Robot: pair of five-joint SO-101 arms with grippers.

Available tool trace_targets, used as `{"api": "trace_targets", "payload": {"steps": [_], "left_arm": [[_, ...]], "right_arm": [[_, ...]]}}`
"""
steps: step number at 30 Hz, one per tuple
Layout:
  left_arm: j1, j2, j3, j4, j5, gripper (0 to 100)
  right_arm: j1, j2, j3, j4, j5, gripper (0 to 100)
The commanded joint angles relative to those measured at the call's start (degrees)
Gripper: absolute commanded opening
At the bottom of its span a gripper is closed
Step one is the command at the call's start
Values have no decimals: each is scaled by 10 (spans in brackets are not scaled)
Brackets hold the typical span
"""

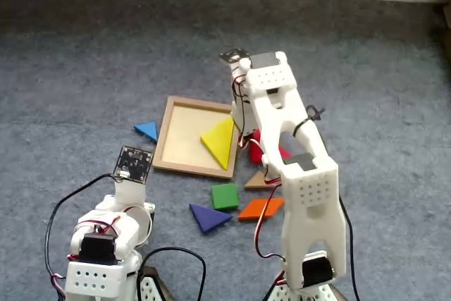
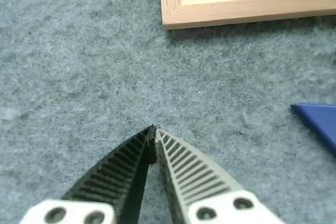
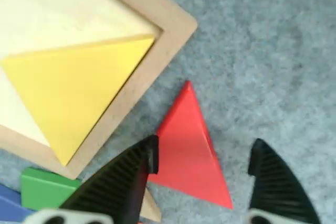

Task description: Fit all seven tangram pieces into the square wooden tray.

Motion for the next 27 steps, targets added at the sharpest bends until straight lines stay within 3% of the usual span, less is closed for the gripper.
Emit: {"api": "trace_targets", "payload": {"steps": [1, 8, 21, 27], "left_arm": [[-6, -27, 11, 3, -3, 5], [-6, -27, 11, 3, -3, 5], [-6, -27, 11, 3, -3, 5], [-6, -27, 11, 3, -3, 5]], "right_arm": [[4, -64, -29, 23, 17, 364], [-5, -111, 56, 7, 46, 364], [-16, -263, 397, -218, 58, 367], [-32, -262, 419, -233, 58, 367]]}}
